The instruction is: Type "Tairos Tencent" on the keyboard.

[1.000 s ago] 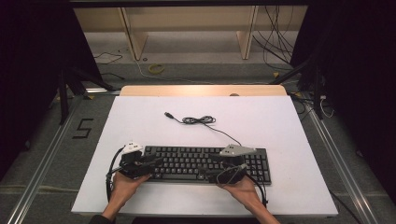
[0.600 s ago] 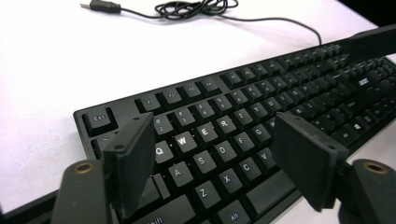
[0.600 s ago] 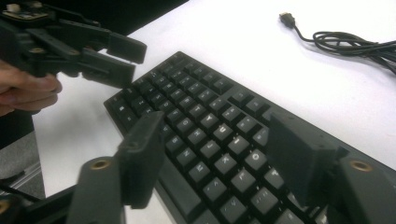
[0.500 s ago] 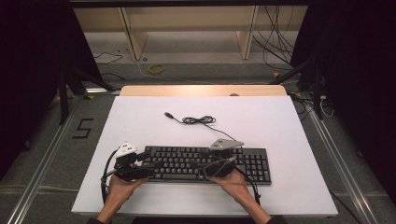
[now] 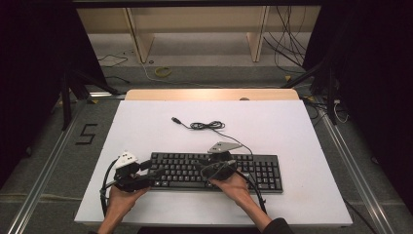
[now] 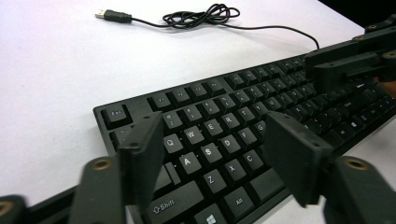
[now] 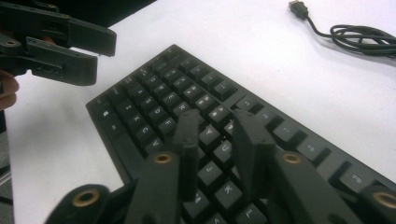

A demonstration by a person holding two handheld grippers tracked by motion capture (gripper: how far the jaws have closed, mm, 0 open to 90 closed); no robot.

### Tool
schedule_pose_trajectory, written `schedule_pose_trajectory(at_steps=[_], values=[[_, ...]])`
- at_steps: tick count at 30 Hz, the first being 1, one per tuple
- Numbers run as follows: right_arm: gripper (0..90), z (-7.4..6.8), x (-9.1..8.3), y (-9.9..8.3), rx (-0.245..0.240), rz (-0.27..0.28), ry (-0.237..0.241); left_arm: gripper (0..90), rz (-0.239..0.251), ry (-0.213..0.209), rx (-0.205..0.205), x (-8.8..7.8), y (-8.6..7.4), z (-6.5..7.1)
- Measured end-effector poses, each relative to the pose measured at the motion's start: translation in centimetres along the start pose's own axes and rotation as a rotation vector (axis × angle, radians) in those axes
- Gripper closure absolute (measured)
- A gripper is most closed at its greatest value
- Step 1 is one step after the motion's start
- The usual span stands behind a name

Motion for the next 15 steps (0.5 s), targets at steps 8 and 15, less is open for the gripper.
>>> schedule_pose_trajectory(at_steps=[8,15], values=[[86.7,-0.7,1.8,0.6,-0.02,-0.023,0.008,60.5,-0.018,0.008,0.009,-0.2,-0.3,-0.3],[90.0,-1.1,2.9,1.0,-0.031,-0.043,0.006,76.8,-0.049,0.02,0.027,-0.1,-0.6,-0.1]])
Point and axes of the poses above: each handheld gripper's, and its own axes: x roughly forward along the jaws, y roughly out of its top, z roughly to its right, the point moved 1 cm from there along x, roughly forward along the jaws, and after that the axes turned 1 degree about x, right-handed, at the moved point
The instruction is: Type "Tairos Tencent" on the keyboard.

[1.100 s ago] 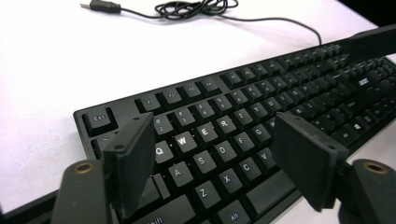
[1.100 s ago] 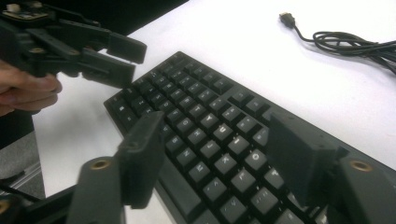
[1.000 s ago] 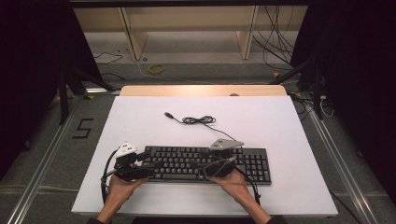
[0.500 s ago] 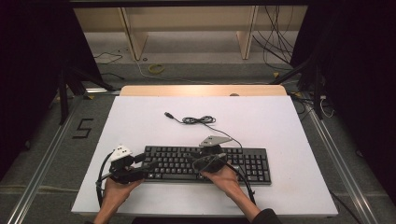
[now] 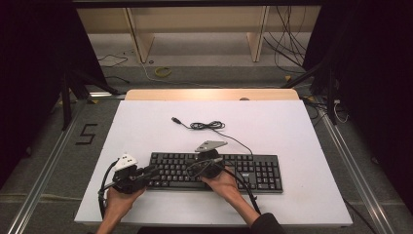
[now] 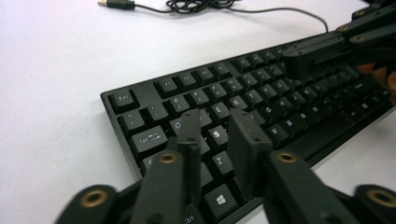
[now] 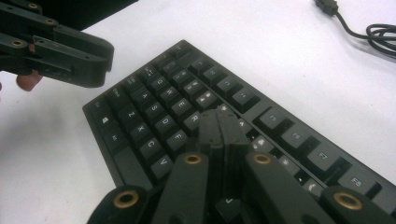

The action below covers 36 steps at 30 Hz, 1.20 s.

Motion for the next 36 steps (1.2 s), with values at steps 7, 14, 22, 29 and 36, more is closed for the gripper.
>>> schedule_pose_trajectory(at_steps=[7,14,22,29,36], values=[[90.0,0.0,0.7,0.1,0.004,-0.021,0.001,86.6,-0.05,0.032,0.006,0.0,-0.5,-0.4],[90.0,-0.1,1.4,0.0,-0.001,-0.039,-0.005,88.8,-0.093,0.04,0.004,0.5,-0.9,-0.7],[90.0,-0.3,2.0,0.1,-0.006,-0.049,-0.011,88.8,-0.104,0.041,-0.001,0.7,-0.9,-0.7],[90.0,-0.3,2.5,0.1,-0.003,-0.059,-0.017,88.8,-0.115,0.042,-0.002,0.7,-0.9,-0.8],[90.0,-0.4,2.6,0.2,-0.004,-0.061,-0.019,88.8,-0.116,0.04,-0.004,0.7,-0.9,-0.8]])
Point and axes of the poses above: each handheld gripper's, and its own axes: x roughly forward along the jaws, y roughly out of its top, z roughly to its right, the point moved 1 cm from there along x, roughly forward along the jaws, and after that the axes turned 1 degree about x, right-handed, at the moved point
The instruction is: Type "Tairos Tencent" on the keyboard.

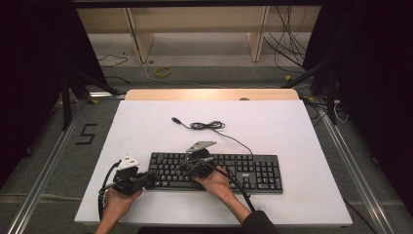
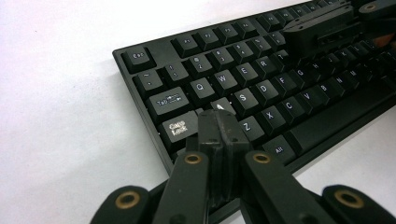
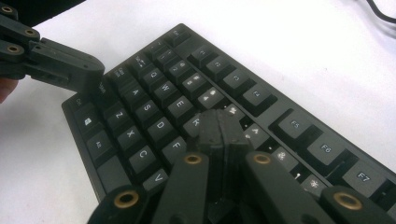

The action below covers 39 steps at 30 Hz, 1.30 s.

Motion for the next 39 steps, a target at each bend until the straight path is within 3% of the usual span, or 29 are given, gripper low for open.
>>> schedule_pose_trajectory(at_steps=[11,14,15,19,21,29,39], values=[[90.0,-0.5,-0.3,-0.1,-0.01,-0.001,0.017,88.8,0.004,-0.006,-0.002,-0.1,0.1,0.1],[90.0,-0.9,-0.7,-0.1,-0.018,0.005,0.038,87.7,0.027,-0.016,-0.006,-0.3,0.1,0.1],[90.0,-1.3,-1.1,-0.2,-0.028,0.006,0.054,81.0,0.036,-0.02,-0.011,-0.4,0.2,0.1],[90.0,-1.8,-1.6,-0.7,-0.042,0.003,0.076,76.8,0.054,-0.032,-0.015,-0.6,0.3,0.2],[90.0,-2.0,-1.9,-1.1,-0.048,-0.001,0.082,64.7,0.059,-0.031,-0.02,-0.6,0.4,0.3],[90.0,-1.3,-2.6,-2.6,-0.033,-0.011,0.079,43.9,0.1,-0.026,-0.043,-1.0,0.7,0.3],[90.0,-1.3,-2.8,-2.8,-0.042,-0.013,0.075,39.7,0.112,-0.016,-0.057,-1.1,0.7,0.1]])
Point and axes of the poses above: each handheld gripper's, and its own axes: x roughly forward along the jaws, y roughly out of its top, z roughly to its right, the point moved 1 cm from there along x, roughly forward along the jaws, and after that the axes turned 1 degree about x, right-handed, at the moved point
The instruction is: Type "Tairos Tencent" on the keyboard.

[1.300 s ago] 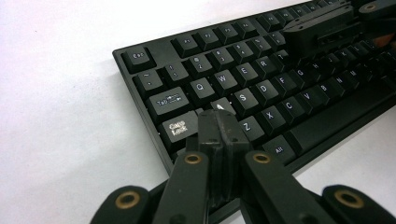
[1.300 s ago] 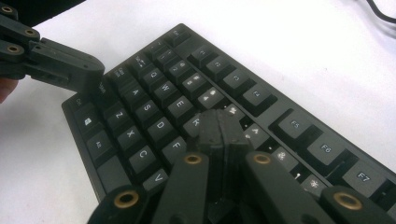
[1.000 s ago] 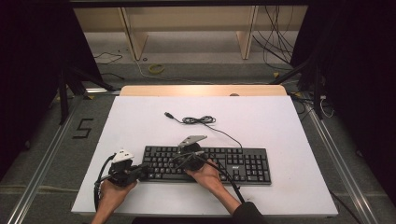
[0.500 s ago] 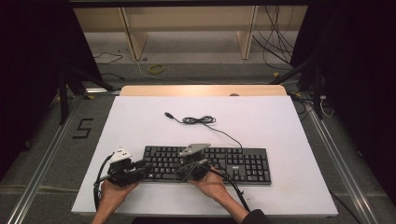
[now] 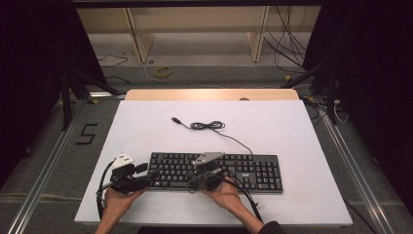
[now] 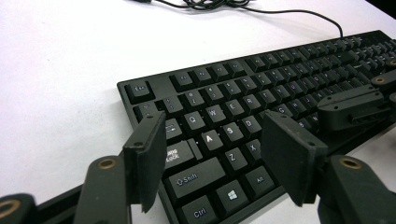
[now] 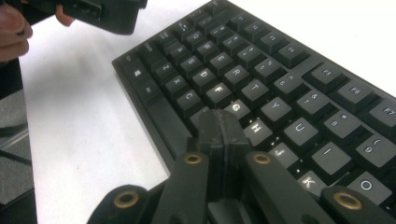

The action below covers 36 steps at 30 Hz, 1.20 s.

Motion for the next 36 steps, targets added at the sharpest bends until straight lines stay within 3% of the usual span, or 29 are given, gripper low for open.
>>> schedule_pose_trajectory(at_steps=[7,15,17,27,34,36], values=[[90.0,-0.3,0.0,-0.4,-0.013,-0.005,0.018,37.1,0.005,0.001,-0.006,0.0,0.0,-0.1],[90.0,-0.6,0.2,-1.1,-0.039,-0.026,-0.025,34.3,0.013,0.001,-0.012,0.0,0.0,-0.1],[90.0,-0.5,0.2,-1.1,-0.027,-0.026,-0.022,33.9,0.014,0.001,-0.01,0.0,0.0,-0.1],[90.0,-0.1,-0.8,-0.2,0.014,0.056,0.028,33.0,0.02,-0.002,-0.008,0.0,0.1,-0.1],[75.3,0.6,-1.0,0.6,0.039,0.084,0.033,33.3,0.014,-0.006,0.001,0.0,0.1,0.0],[63.5,1.0,-1.0,1.2,0.058,0.09,0.039,33.3,0.015,-0.008,-0.003,0.0,0.1,0.0]])
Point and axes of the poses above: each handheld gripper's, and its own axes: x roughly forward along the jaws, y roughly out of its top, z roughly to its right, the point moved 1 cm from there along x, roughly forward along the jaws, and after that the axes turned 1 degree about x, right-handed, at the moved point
